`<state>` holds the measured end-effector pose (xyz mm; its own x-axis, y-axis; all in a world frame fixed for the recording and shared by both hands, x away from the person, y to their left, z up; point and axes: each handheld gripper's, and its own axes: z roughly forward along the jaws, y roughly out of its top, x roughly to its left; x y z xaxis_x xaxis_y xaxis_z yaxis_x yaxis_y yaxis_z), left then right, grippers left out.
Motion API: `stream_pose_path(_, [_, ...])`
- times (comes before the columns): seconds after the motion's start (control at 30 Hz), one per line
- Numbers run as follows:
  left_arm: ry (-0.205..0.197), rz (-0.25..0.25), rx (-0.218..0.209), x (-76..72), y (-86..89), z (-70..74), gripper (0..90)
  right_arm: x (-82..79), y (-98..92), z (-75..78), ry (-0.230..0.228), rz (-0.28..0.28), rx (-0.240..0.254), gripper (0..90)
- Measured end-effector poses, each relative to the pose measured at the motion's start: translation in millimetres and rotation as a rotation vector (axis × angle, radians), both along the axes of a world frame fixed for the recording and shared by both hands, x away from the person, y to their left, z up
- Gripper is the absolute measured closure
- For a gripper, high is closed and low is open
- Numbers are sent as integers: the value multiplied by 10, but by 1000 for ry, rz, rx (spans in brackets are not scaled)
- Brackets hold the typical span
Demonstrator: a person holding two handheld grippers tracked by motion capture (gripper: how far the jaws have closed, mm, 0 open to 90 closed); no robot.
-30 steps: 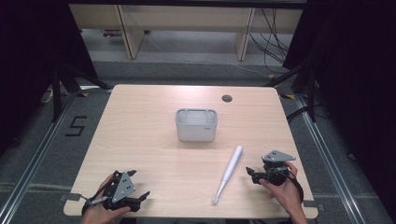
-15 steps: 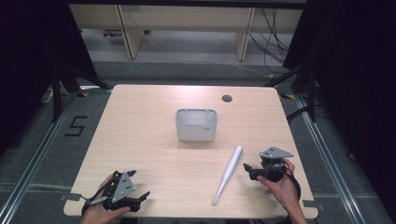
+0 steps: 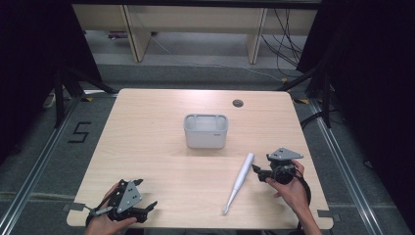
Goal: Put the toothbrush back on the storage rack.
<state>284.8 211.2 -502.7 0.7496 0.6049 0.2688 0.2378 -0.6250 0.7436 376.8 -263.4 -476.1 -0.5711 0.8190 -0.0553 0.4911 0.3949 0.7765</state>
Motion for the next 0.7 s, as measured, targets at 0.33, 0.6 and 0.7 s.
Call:
stream_pose_path(0.33, [-2, -1, 2, 0, -3, 1, 150, 125, 139, 21, 0, 51, -15, 655])
stream_pose_path(0.6, [-1, -4, -9, -2, -16, -8, 151, 244, 276, -25, -6, 127, -40, 823])
stream_pose_path(0.7, [-4, -3, -9, 1, -16, -4, 151, 301, 320, -40, 3, 140, -47, 864])
